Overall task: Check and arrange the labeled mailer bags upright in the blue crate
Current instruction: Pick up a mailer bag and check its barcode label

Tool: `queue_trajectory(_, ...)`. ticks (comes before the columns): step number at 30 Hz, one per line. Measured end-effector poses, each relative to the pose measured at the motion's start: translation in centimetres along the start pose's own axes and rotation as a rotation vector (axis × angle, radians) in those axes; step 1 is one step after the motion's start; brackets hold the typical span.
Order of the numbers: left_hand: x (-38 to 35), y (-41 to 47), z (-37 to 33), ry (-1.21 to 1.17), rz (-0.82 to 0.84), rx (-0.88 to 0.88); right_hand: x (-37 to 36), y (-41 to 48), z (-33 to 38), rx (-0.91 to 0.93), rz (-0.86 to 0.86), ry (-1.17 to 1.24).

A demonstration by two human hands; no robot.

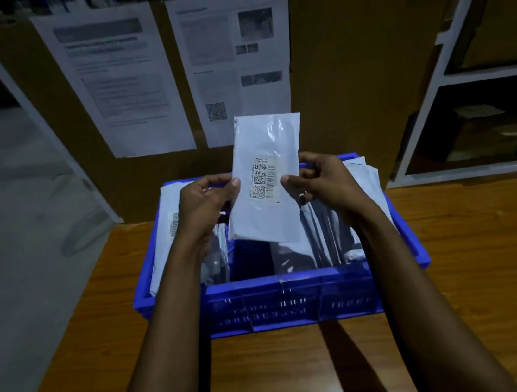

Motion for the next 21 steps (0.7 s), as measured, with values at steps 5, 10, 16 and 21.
queue_trajectory(5,1.3,0.1,0.6,0.104,0.013,0.009,-0.8,1.7,-0.3,-0.001,-0.027,-0.166)
queue_trajectory(10,3.0,-0.1,1.1,0.084,0.046,0.018,-2.2,2.6,-1.3,-0.042,-0.004,-0.127)
queue_trajectory(16,3.7,0.4,1.9,0.154,0.041,0.006,-3.5,4.0,-2.9,-0.100,-0.004,-0.078)
queue_trajectory(21,4.3,1.4,2.7,0.183,0.000,0.014,-4.0,4.9,-4.2,-0.176,-0.013,-0.054)
Point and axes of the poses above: each hand's wrist, its own y-axis towards the middle knuckle, its own x-axis out of the back of the hand, z = x × y, the point moved 4 cm from there along y, towards the middle knuckle, and after that the axes turned 3 degrees about -x, right-handed, at the moved point
